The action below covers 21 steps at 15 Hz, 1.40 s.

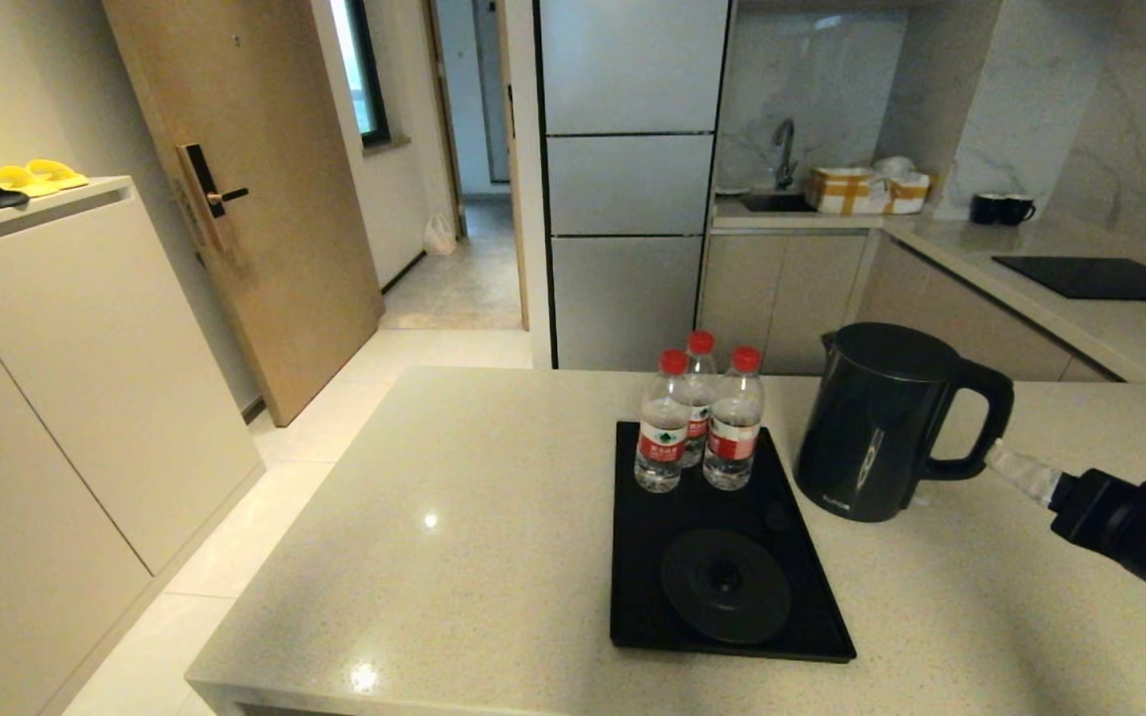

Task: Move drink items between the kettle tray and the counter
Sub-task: Return the kettle to its original position

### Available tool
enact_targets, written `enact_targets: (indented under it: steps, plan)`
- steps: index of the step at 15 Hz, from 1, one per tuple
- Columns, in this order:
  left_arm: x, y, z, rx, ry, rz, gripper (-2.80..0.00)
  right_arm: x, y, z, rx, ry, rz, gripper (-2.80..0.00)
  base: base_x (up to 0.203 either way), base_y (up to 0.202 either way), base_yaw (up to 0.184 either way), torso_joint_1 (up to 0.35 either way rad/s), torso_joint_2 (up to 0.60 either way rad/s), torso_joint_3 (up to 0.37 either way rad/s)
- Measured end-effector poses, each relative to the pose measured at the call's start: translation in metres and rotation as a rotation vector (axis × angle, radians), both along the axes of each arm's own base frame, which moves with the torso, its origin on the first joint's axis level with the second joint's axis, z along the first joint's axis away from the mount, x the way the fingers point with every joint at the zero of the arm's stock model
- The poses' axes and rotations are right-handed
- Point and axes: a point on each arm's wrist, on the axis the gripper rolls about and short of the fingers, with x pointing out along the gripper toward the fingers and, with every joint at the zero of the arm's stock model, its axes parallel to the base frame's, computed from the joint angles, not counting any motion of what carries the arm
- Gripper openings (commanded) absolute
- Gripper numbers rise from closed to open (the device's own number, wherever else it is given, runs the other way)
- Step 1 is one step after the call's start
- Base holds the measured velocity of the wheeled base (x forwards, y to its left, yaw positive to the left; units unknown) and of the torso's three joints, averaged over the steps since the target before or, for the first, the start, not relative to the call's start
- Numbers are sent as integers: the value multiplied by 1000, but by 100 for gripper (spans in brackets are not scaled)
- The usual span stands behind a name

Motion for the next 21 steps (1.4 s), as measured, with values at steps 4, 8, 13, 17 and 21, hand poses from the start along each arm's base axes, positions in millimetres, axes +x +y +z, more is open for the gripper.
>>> enact_targets:
  steps: [4, 8, 13, 17, 21]
  plan:
    - [0, 0, 0, 0, 0, 0, -280, 23, -3, -19, -53, 43, 27, 0, 0, 0, 0, 0, 0, 0]
    - [0, 0, 0, 0, 0, 0, -280, 29, -8, -36, -30, 62, -20, 0, 0, 0, 0, 0, 0, 0]
    - [0, 0, 0, 0, 0, 1, -280, 37, -22, -61, -81, 62, -79, 0, 0, 0, 0, 0, 0, 0]
    - [0, 0, 0, 0, 0, 1, -280, 34, -22, -80, -78, 131, -71, 0, 0, 0, 0, 0, 0, 0]
    - [0, 0, 0, 0, 0, 1, -280, 33, -22, -78, -73, 122, -74, 0, 0, 0, 0, 0, 0, 0]
